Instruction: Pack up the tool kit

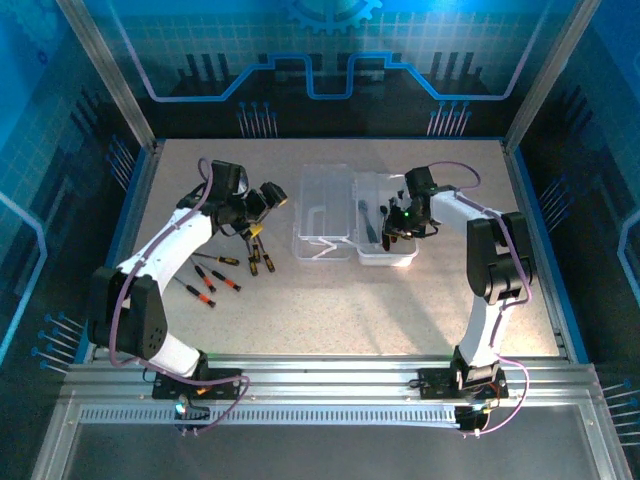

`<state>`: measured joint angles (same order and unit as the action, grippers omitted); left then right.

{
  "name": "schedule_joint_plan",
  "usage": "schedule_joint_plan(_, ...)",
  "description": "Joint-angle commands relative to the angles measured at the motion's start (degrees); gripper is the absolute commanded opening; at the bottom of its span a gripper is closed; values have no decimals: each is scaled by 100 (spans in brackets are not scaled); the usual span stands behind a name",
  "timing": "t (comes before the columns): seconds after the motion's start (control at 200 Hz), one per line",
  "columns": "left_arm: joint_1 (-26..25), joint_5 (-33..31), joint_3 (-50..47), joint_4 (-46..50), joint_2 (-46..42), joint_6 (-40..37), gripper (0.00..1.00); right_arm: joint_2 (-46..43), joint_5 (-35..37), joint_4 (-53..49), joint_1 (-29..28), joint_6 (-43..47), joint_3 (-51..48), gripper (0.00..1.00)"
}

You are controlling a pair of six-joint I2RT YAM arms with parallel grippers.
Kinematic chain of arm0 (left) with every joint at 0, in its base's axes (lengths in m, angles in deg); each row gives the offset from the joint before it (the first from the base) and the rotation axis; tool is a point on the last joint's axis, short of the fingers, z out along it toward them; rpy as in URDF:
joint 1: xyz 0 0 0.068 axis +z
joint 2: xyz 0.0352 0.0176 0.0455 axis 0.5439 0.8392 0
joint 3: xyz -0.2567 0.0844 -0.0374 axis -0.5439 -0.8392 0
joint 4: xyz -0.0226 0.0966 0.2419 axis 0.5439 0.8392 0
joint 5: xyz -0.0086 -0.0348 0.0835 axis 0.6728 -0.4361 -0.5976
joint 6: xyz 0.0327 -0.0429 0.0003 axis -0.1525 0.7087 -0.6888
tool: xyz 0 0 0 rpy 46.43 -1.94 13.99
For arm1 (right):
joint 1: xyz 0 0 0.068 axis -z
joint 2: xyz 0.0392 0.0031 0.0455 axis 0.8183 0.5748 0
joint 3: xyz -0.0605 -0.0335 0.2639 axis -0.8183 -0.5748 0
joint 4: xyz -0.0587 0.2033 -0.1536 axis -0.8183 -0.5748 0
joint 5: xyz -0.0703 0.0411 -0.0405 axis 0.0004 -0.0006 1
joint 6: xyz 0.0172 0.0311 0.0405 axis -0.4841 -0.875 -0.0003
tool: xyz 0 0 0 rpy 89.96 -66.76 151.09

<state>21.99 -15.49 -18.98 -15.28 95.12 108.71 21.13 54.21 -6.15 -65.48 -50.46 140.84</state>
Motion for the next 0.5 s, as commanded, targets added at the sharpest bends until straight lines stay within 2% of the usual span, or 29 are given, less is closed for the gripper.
schedule_joint_plan(0.0,-12,-111,159,124,-102,-130,95,51,156,73,11,-141,27,11)
schedule_joint_plan(0.495,-3,-131,190,206,-223,-141,93,-208,6,176,139,-235,-101,28)
